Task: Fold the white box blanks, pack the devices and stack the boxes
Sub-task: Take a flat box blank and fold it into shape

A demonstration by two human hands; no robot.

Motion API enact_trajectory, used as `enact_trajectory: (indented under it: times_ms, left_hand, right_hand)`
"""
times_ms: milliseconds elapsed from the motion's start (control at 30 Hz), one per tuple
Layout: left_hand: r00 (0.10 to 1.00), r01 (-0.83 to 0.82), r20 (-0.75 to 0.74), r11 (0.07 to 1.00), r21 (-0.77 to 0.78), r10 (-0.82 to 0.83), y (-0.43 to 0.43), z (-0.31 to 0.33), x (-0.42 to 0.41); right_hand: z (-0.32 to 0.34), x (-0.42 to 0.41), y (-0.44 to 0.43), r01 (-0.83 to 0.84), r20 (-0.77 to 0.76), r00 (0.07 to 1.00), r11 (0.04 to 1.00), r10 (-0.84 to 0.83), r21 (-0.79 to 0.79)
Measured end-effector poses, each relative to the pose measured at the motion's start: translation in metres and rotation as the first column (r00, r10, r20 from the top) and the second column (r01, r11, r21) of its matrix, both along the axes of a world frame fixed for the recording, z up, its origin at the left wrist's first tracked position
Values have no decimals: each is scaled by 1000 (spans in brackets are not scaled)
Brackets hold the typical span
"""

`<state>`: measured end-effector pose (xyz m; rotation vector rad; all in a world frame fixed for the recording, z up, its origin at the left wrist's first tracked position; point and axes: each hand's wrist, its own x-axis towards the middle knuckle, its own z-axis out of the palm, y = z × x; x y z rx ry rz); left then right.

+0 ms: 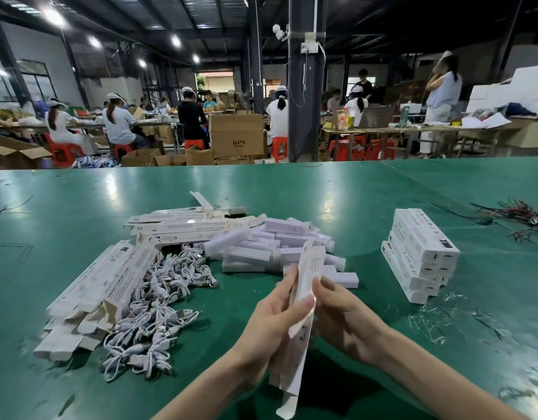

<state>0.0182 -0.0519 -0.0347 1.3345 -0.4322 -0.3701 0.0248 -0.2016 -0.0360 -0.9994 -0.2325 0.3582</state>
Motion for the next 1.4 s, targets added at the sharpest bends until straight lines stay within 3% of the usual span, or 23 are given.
enact_trajectory:
  times_ms: [133,267,533,600,667,733,800,900,1000,1100,1267,1400]
  left_hand:
    - [992,23,123,998,65,-31,-1,0,-1]
    - [993,33,113,998,49,-39,-2,-4,-1]
    - [996,19,91,999,-33,-16,-6,-4,-3]
    - [973,-95,215,994,47,82,-5,-6,-3]
    - [876,-234,463,958,164,135,-3,-10,-3]
    - [741,-339,655,925,175,148,-1,-12,-3]
    - [653,-382,728,921,78,209,-2,-9,-3]
    - [578,-400,768,916,-31,278,-1,-5,-2]
    - [541,-404,790,913,-57,289,2,-2,-2]
    - [529,-401,794,913,-75,298,4,-1,-2]
    - [571,-368,728,911,-186,379,2,3,-4]
    - [654,-355,609,893,-277,449,1,12,-6]
  right_hand:
    - [1,-2,-1,94,-1,996,994,-95,-48]
    - [5,-7,4,268,36,963,944,-266,-193]
    - [17,-9,3,369,295,908,902,-297,-226]
    - [24,-8,-2,517,482,785,840,-389,-165]
    - [33,-6,-12,702,704,560,701,-437,-122]
    - [37,-2,-24,832,884,329,545,-332,-105]
    - [34,0,-30,869,968,211,479,-137,-121]
    - [22,1,-30,843,967,250,481,46,-241]
    - [15,0,-23,772,936,339,542,91,-332]
    - [12,-1,-19,734,923,372,578,98,-357]
    - [8,-3,-18,649,860,509,636,44,-417]
    - [8,-4,-16,637,841,539,633,43,-441]
